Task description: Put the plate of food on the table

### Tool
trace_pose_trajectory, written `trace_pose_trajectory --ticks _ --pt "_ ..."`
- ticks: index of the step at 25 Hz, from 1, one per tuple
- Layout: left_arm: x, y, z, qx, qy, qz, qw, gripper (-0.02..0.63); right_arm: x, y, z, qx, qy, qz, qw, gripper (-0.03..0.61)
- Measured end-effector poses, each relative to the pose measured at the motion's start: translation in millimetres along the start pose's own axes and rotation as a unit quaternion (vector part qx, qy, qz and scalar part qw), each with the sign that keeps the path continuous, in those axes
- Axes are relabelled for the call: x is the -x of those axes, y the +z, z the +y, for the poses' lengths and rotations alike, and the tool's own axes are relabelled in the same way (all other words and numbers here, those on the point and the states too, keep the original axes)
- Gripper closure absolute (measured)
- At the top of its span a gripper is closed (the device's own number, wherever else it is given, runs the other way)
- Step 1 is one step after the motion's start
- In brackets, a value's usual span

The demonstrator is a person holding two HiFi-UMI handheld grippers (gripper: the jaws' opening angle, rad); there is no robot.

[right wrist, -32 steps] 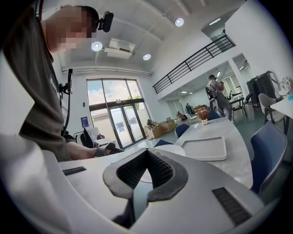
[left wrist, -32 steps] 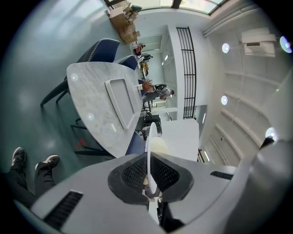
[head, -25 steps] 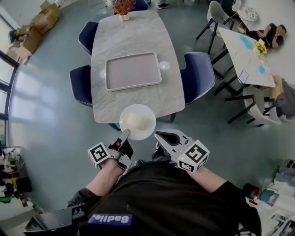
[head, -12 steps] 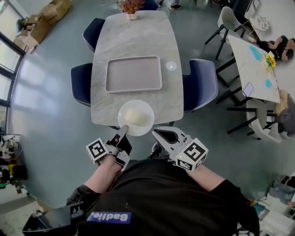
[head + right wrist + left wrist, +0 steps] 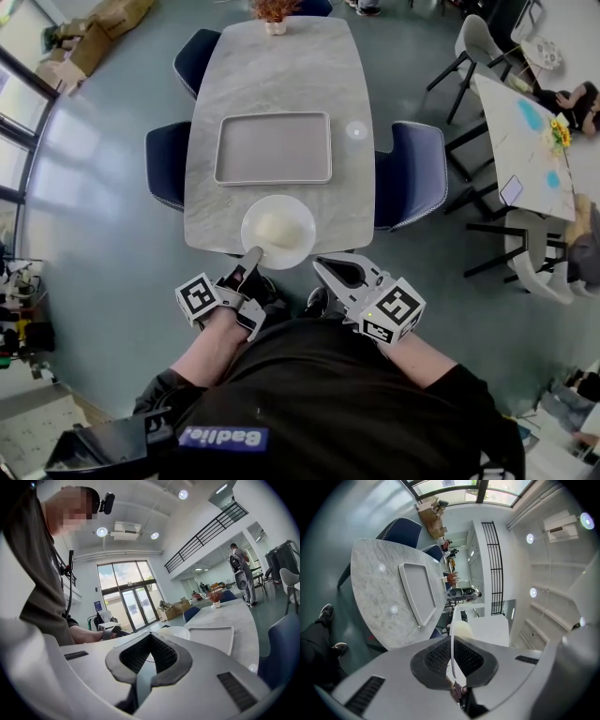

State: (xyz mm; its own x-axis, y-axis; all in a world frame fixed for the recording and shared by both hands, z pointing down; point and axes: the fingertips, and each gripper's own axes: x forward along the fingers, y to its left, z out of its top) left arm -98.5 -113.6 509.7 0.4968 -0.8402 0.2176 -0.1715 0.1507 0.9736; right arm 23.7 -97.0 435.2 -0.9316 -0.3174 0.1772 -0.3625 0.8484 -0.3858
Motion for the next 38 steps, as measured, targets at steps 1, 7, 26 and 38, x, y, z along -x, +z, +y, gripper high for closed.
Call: trace_pose_trajectory --ticks 1,7,26,38 --pt "-1 1 0 0.0 0.0 0.0 1.0 0.601 -1 0 -1 0.0 0.0 0.0 1.0 0.568" --pt "-12 15 3 0.001 0.001 0.005 1.0 0.601 -8 5 -7 -0.001 -0.009 -0.002 1.0 0.568" --pt "-95 107 54 0.013 0.016 0.01 0.9997 0.601 -27 7 -52 -0.047 -0.081 0.004 0.996 0.568" --pt "-126 150 80 0.028 0.027 0.0 0.9992 0.601 -47 -3 -62 -0.087 -0.105 0.008 0.991 0.568"
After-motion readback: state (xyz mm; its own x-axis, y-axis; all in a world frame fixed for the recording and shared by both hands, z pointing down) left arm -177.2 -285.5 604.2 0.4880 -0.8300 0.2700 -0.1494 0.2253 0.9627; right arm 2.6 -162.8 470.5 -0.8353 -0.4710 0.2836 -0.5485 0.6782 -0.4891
